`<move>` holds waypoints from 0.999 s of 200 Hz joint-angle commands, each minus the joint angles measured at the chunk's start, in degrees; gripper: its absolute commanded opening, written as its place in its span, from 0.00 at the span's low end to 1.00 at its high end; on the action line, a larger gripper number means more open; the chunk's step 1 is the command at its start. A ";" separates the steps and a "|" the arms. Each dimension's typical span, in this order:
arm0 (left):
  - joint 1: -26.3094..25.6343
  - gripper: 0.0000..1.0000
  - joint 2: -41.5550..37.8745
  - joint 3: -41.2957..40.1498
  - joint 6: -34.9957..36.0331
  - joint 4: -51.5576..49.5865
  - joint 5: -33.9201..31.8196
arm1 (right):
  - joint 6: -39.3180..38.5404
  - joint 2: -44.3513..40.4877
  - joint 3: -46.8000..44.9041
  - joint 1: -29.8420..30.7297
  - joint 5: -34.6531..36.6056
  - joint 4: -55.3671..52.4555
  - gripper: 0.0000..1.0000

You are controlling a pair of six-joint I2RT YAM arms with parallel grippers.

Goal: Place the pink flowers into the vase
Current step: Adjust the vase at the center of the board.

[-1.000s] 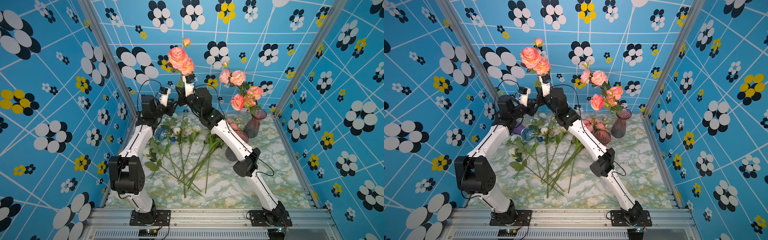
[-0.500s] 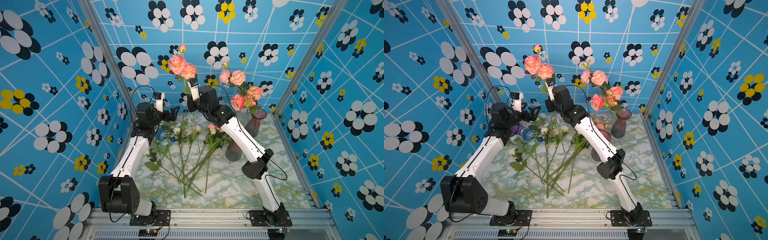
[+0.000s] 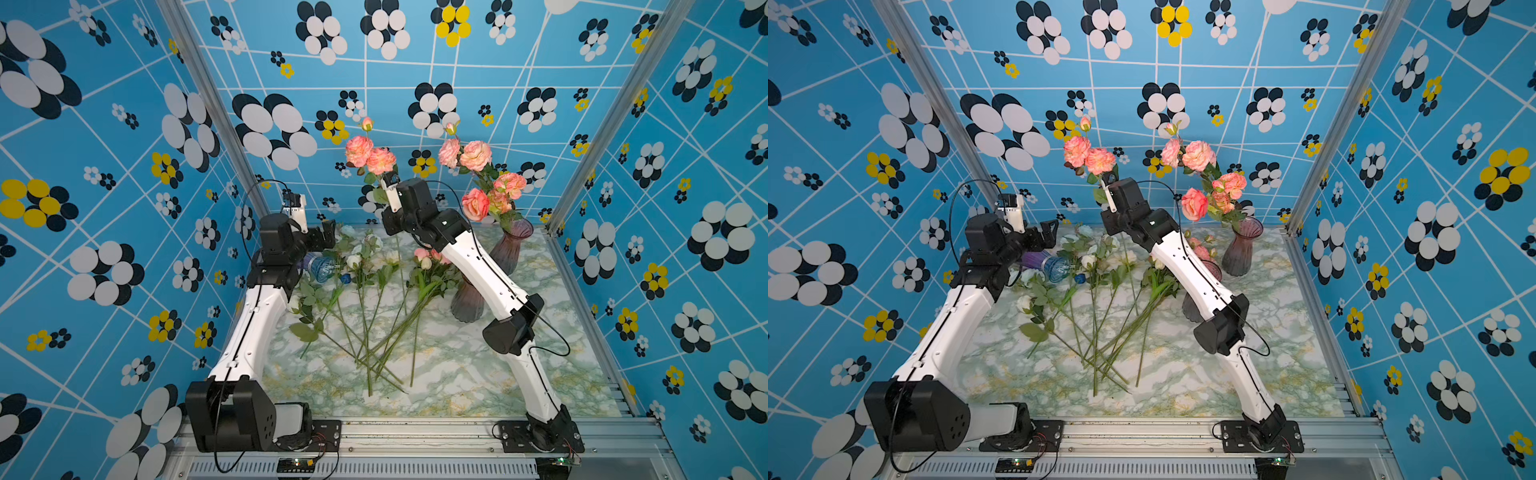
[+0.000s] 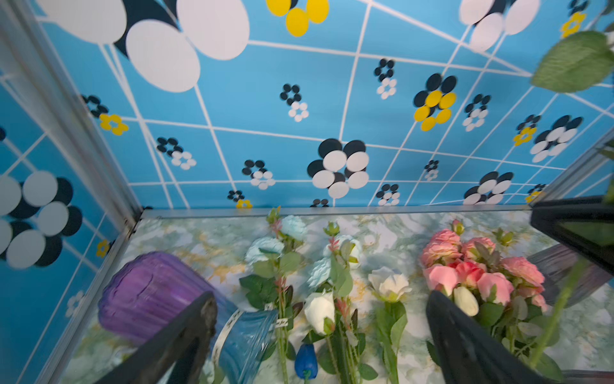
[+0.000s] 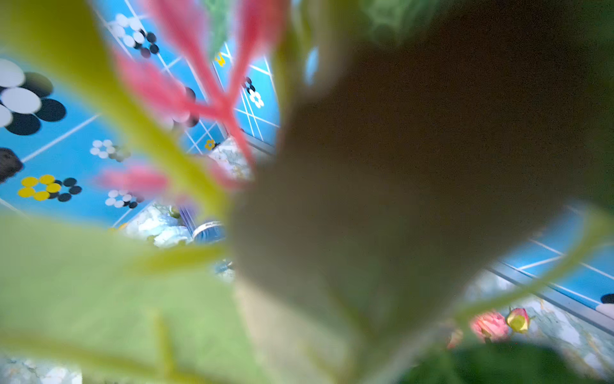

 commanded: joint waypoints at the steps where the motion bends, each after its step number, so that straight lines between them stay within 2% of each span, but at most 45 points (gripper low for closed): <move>1: 0.96 1.00 4.76 5.69 -1.60 -13.78 -6.48 | 1.94 3.47 -0.62 -0.63 -1.51 -4.60 0.00; 26: 0.55 0.99 9.69 9.18 -2.51 -24.18 -8.32 | 3.45 6.18 -0.65 -1.22 -2.23 -5.25 0.01; 64: -1.59 0.93 11.80 6.37 -2.40 -29.37 -10.67 | 5.26 9.13 -0.71 -2.62 -4.15 -4.86 0.01; 81: -2.52 0.87 13.12 5.86 -1.51 -30.66 -12.03 | 5.45 10.03 -0.71 -3.18 -4.77 -4.10 0.03; 97: -3.86 0.76 14.86 6.56 -0.77 -31.96 -12.98 | 5.48 10.67 -0.58 -3.55 -4.81 -3.33 0.04; 115: -5.96 0.72 17.32 7.96 0.27 -33.85 -15.86 | 5.78 10.87 -0.71 -3.95 -5.47 -2.72 0.04; 144: -7.16 0.66 20.72 8.55 1.12 -33.23 -20.80 | 6.14 10.49 -0.71 -4.21 -6.66 -1.69 0.04; 200: -8.93 0.54 22.79 8.64 5.86 -24.28 -29.48 | 5.79 9.58 -0.78 -4.27 -8.16 -1.49 0.02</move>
